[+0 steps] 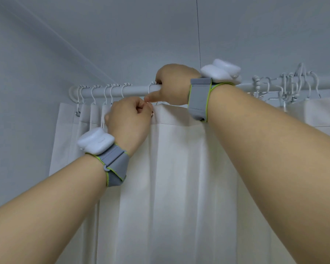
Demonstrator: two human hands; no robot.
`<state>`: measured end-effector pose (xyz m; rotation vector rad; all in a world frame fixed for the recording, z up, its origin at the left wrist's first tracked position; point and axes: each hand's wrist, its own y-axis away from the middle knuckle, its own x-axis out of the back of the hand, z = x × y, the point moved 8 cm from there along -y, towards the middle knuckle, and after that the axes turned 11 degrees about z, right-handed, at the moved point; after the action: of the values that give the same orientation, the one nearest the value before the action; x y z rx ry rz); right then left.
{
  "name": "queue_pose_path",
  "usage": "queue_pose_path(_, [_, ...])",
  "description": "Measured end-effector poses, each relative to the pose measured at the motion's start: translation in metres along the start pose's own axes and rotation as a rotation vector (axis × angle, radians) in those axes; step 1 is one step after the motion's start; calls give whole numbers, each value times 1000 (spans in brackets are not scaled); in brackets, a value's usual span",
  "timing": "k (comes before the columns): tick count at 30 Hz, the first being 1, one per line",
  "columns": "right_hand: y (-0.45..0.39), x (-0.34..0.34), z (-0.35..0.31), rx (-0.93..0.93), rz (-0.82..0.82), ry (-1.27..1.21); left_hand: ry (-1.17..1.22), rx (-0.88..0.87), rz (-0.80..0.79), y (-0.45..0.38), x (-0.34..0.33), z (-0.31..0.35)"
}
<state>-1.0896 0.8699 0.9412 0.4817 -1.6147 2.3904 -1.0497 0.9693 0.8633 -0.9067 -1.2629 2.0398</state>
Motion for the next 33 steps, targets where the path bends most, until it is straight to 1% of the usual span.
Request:
queue_pose_path(2, [2,-1,1,2,31,20,-101,-103,-4,-4,5,3])
queue_pose_path(5, [1,0,-1,2,29,-14,-332,-248,13,-13,15,6])
queue_pose_path(8, [2,2,-1,0,-3,-16,-464,-278,12,-22,25,-1])
queue_pose_path(11, [5,2,-2,-5,-71,-21,-482,-249,19,-23,32,-10])
queue_pose_path(13, [6,3,-3,-5,-110,-24,-473,-267,47,-21,33,-8])
queue_pose_path(16, [7,6,-2,11,-114,-54,-418,-377,103,-15,32,9])
queue_pose_path(18, [8,15,1,11,-63,-114,-343,-471,101,-10,30,27])
queue_pose_path(21, [9,38,9,16,67,-181,-146,-594,14,2,25,57])
queue_pose_path(22, [9,47,14,3,102,-201,-91,-616,-33,5,20,67])
queue_pose_path(24, [10,60,24,-30,137,-211,-68,-613,-148,11,8,77])
queue_pose_path(25, [11,65,31,-49,127,-180,-73,-597,-221,13,-1,78])
queue_pose_path(27, [15,69,41,-83,56,-91,-94,-577,-368,18,-18,75])
queue_pose_path(29, [24,70,56,-120,-33,8,-125,-587,-466,23,-32,73])
queue_pose_path(31, [31,69,68,-147,-72,64,-227,-617,-511,26,-39,70])
queue_pose_path(33, [39,71,84,-188,-102,100,-233,-604,-491,26,-45,71])
